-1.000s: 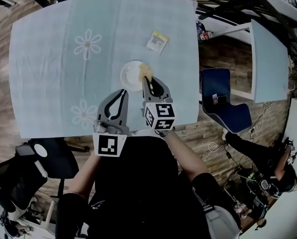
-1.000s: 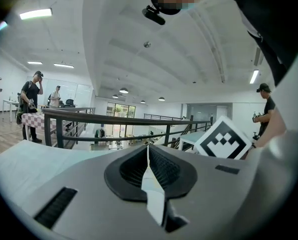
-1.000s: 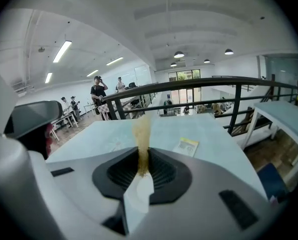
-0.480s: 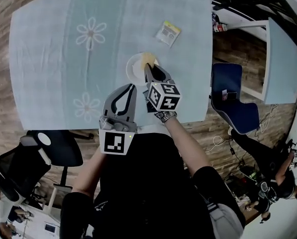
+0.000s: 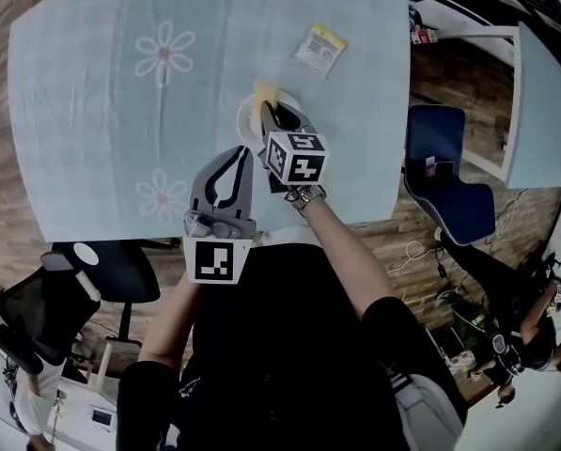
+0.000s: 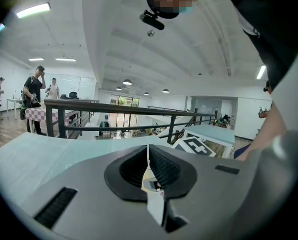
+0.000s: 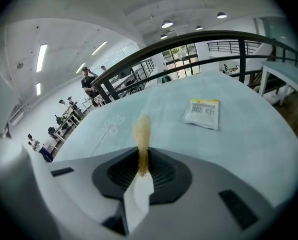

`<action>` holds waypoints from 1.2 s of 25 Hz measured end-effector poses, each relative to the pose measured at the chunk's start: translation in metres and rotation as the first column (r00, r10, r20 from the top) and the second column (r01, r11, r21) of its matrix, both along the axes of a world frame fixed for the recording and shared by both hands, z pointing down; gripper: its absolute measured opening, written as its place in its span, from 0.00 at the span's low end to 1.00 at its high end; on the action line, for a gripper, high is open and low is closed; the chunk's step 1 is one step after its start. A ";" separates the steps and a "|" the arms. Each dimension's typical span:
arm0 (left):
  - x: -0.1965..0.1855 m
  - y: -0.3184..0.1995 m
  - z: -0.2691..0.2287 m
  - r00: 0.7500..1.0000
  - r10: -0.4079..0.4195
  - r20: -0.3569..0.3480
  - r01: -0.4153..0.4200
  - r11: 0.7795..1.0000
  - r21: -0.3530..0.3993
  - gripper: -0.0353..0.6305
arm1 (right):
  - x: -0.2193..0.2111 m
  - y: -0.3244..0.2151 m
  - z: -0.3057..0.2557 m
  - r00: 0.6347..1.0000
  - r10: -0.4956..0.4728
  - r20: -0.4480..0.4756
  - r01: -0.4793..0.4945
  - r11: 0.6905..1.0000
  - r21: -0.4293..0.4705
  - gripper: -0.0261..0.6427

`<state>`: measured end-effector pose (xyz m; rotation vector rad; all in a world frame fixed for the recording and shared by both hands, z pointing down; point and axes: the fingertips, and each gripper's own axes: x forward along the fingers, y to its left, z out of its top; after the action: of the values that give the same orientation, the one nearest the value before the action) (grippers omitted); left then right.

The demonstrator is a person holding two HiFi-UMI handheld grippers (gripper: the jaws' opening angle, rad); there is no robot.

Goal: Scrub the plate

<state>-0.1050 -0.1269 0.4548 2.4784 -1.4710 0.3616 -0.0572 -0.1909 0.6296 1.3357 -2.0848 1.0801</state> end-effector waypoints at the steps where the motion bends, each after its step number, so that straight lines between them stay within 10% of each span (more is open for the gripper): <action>1: -0.001 -0.002 0.000 1.000 -0.009 -0.006 0.009 1.000 -0.003 0.09 | -0.002 -0.001 0.003 1.000 -0.006 -0.002 0.006 1.000 -0.004 0.12; 30: 0.013 0.001 0.000 1.000 0.009 -0.008 -0.009 1.000 -0.001 0.09 | 0.043 -0.007 0.026 0.993 0.071 -0.096 -0.076 0.996 -0.042 0.12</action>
<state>-0.0921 -0.1263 0.4548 2.4834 -1.4570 0.3533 -0.0140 -0.1977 0.6560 1.4230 -1.9452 1.0665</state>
